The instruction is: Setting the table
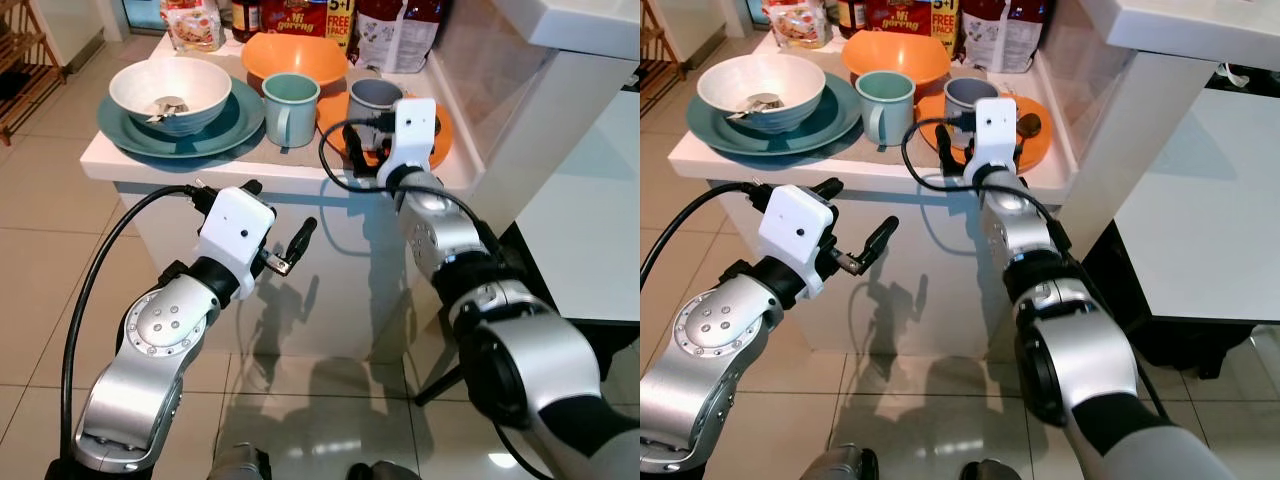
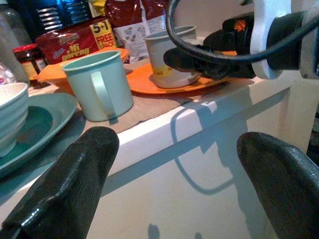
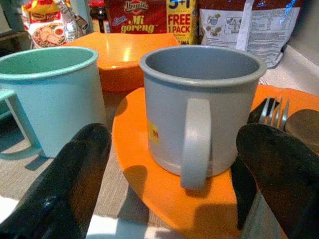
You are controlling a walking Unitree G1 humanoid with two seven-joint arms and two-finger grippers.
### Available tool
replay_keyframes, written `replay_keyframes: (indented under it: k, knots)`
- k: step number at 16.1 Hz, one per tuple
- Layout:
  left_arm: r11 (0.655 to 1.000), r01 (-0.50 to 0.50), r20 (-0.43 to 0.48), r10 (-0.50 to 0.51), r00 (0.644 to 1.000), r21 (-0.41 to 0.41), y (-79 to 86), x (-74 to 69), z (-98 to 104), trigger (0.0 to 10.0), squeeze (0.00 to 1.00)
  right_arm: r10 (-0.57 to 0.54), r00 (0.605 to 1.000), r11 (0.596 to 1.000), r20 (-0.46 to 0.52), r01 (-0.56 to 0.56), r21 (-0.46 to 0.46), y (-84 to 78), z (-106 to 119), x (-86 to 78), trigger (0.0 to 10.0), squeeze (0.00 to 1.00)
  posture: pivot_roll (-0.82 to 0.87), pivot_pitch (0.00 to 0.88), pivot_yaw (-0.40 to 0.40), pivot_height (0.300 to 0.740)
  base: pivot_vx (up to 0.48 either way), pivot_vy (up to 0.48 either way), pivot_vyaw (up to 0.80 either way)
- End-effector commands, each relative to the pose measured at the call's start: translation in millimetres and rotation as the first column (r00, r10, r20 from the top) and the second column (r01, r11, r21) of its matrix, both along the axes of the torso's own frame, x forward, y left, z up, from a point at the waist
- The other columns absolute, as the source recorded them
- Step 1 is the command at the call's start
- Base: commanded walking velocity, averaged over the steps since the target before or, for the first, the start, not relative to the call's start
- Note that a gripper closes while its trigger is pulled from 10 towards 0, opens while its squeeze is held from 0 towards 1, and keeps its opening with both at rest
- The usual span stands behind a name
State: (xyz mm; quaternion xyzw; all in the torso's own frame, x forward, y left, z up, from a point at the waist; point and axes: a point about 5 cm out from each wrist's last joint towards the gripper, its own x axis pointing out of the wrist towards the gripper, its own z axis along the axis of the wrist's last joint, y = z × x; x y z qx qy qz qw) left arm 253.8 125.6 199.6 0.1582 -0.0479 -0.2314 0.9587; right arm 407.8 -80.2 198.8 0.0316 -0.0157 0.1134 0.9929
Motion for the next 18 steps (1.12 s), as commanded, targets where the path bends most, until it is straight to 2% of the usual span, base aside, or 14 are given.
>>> replay_keyframes:
  k: [1, 2, 3, 5, 18]
  knots:
    - [1.0, 0.007, -0.013, -0.007, 1.0, 0.004, -2.2, -1.3, -2.2, 10.0, 0.0, -0.039, 0.999, 0.999, 0.01, 0.039, 0.004, -8.1, 5.0, 3.0, 10.0, 0.0, 0.17, 0.074, -0.096, 0.74, 0.0, 0.0, 0.0]
    - [1.0, 0.007, -0.013, -0.007, 1.0, 0.004, -2.4, -0.7, -1.8, 10.0, 0.0, -0.045, 0.999, 0.999, 0.011, 0.045, 0.005, -8.6, 6.2, 3.7, 10.0, 0.0, 0.17, 0.073, -0.096, 0.74, 0.0, 0.0, 0.0]
    - [1.0, 0.004, -0.01, -0.004, 1.0, 0.0, -1.9, 0.0, -0.9, 10.0, 0.0, -0.046, 0.999, 0.999, 0.012, 0.046, 0.006, -8.2, 7.4, 4.3, 7.6, 0.0, 0.17, 0.075, -0.096, 0.74, 0.0, 0.0, 0.0]
    - [1.0, 0.002, -0.007, -0.002, 1.0, 0.0, -2.0, 1.0, -0.5, 10.0, 0.0, -0.043, 0.999, 0.999, 0.009, 0.043, 0.003, -7.1, 8.1, 5.0, 0.0, 0.0, 0.17, 0.072, -0.099, 0.74, 0.0, 0.0, 0.0]
    - [1.0, -0.002, -0.001, 0.002, 1.0, 0.017, 0.4, 5.3, 1.1, 10.0, 0.0, -0.071, 0.995, 0.997, -0.072, 0.074, 0.029, -6.0, 6.6, 7.7, 0.0, 0.0, 0.19, 0.068, -0.103, 0.74, 0.0, 0.0, 0.0]
